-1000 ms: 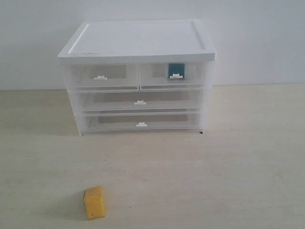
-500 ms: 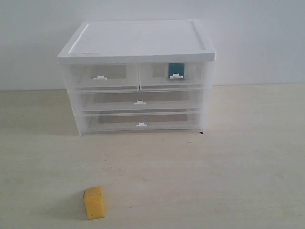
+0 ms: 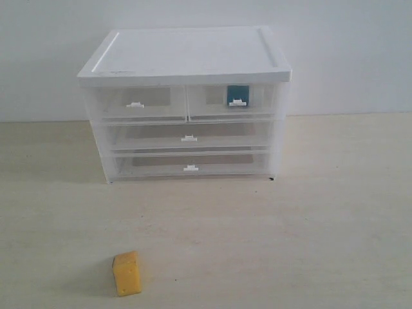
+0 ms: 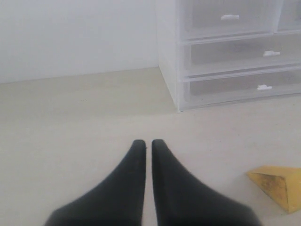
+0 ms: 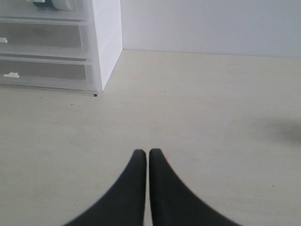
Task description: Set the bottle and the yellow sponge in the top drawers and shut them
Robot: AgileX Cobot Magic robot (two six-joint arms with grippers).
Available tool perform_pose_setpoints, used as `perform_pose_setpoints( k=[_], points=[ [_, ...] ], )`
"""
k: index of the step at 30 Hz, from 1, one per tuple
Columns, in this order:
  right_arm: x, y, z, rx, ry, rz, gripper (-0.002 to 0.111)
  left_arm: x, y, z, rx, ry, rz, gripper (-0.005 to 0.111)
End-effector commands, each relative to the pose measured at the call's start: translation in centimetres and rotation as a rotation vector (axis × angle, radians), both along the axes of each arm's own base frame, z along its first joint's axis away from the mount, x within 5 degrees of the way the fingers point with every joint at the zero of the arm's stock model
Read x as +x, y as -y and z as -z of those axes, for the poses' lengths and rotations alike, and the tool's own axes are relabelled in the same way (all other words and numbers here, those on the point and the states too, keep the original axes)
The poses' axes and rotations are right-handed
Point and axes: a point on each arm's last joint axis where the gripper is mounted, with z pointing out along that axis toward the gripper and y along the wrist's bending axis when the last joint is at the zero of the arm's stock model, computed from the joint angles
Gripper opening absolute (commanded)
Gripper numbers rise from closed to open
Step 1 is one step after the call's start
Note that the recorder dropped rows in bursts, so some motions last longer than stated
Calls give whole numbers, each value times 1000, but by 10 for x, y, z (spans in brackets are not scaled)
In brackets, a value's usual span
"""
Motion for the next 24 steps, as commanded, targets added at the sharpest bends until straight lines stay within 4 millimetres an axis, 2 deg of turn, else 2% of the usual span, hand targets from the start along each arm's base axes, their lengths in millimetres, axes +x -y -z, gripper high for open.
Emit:
perform_pose_setpoints(
  k=[1, 7, 13, 19, 22, 24],
  points=[
    [0, 0, -1, 4, 9, 5, 0, 1, 1, -5, 34, 70, 15, 4],
    [0, 0, -1, 4, 9, 5, 0, -1, 4, -39, -23, 442, 42, 4],
    [0, 0, -1, 6, 8, 5, 0, -15, 5, -69, -92, 805, 76, 4],
    [0, 0, -1, 6, 8, 5, 0, -27, 0, -84, -190, 1003, 62, 4],
    [0, 0, -1, 6, 8, 5, 0, -27, -3, -85, -236, 1010, 42, 4],
    [0, 0, -1, 6, 8, 5, 0, -28, -7, -93, -296, 1013, 18, 4]
  ],
)
